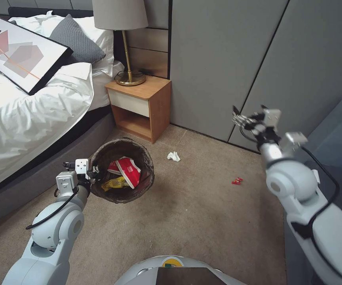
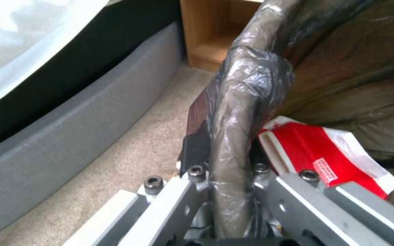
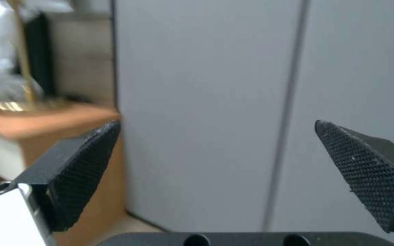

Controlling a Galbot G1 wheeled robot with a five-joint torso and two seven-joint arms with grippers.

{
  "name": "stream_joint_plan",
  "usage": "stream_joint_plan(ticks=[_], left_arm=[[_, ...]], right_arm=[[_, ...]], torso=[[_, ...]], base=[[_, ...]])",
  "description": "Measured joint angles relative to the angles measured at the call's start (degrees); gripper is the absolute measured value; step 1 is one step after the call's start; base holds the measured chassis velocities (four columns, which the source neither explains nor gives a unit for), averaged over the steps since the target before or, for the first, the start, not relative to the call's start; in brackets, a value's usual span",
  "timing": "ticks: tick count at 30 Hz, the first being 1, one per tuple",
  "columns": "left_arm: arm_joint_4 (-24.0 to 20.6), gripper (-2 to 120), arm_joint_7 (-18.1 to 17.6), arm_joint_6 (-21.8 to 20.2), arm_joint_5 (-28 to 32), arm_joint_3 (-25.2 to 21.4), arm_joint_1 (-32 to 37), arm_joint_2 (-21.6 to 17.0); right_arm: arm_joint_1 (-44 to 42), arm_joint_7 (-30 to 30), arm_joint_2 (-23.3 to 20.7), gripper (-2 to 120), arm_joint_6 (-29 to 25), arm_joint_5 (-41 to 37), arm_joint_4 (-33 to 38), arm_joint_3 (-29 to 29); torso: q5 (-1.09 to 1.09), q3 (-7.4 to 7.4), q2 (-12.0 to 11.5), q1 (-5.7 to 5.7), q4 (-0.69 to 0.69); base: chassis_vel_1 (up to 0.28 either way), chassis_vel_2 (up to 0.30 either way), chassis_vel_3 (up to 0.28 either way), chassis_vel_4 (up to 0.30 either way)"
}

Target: Pick up the trash bin, then pick up the garbage from the floor and place it into the trash bin.

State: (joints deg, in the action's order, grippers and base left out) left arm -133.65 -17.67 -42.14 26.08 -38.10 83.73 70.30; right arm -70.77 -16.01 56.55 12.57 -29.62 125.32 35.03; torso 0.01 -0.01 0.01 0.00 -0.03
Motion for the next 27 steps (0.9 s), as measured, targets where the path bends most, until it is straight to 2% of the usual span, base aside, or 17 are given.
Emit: stream_joint_plan(ticks=[2, 3, 5, 6, 7, 8, 10, 17, 27], left_arm=[[-0.3, 0, 0.2, 0.0, -0.2, 0.0, 0.3, 0.2], [-0.3, 0, 0.2, 0.0, -0.2, 0.0, 0.3, 0.2], [-0.5, 0, 0.3, 0.0, -0.2, 0.3, 0.4, 0.5], [-0.5, 0, 0.3, 0.0, -0.2, 0.3, 0.4, 0.5], [-0.5, 0, 0.3, 0.0, -0.3, 0.4, 0.5, 0.7], [-0.5, 0, 0.3, 0.0, -0.3, 0.4, 0.5, 0.7], [-0.5, 0, 0.6, 0.0, -0.4, 0.7, 1.1, 1.1], [-0.6, 0, 1.2, 0.0, -0.8, 0.9, 1.8, 1.1], [-0.4, 0, 1.9, 0.0, -1.6, 1.2, 1.8, 0.8]], right_arm=[[-7.2, 1.8, 6.7, 100, -3.8, 4.6, 0.1, 3.2], [-7.2, 1.8, 6.7, 100, -3.8, 4.6, 0.1, 3.2], [-11.6, 4.1, 13.7, 100, -8.8, 11.1, -0.9, 5.1], [-11.6, 4.1, 13.7, 100, -8.8, 11.1, -0.9, 5.1], [-13.1, 5.1, 16.8, 100, -11.6, 14.9, -1.7, 6.1], [-13.1, 5.1, 16.8, 100, -11.6, 14.9, -1.7, 6.1], [-16.0, 6.2, 21.1, 100, -15.2, 18.6, -2.5, 6.5], [-17.6, 6.8, 24.2, 100, -18.5, 22.2, -4.0, 5.6], [-17.4, 6.6, 25.2, 100, -19.3, 22.8, -5.0, 4.1]], torso=[[0.01, 0.0, 0.0, 0.0, -0.01], [0.01, 0.0, 0.0, 0.0, -0.01], [0.01, 0.0, 0.0, 0.0, 0.01], [0.01, 0.0, 0.0, 0.0, 0.01], [-0.01, 0.0, 0.0, 0.0, 0.02], [-0.01, 0.0, 0.0, 0.0, 0.02], [-0.02, 0.0, 0.0, 0.0, 0.02], [-0.03, 0.0, 0.0, 0.0, 0.04], [-0.02, 0.01, 0.0, 0.0, 0.03]], base=[[0.0, 0.0, 0.0, 0.0], [0.0, 0.0, 0.0, 0.0], [0.0, 0.0, 0.0, 0.0], [0.0, 0.0, 0.0, 0.0], [0.0, 0.0, 0.0, 0.0], [0.0, 0.0, 0.0, 0.0], [0.0, 0.0, 0.0, 0.0], [0.0, 0.0, 0.0, 0.0], [0.0, 0.0, 0.0, 0.0]])
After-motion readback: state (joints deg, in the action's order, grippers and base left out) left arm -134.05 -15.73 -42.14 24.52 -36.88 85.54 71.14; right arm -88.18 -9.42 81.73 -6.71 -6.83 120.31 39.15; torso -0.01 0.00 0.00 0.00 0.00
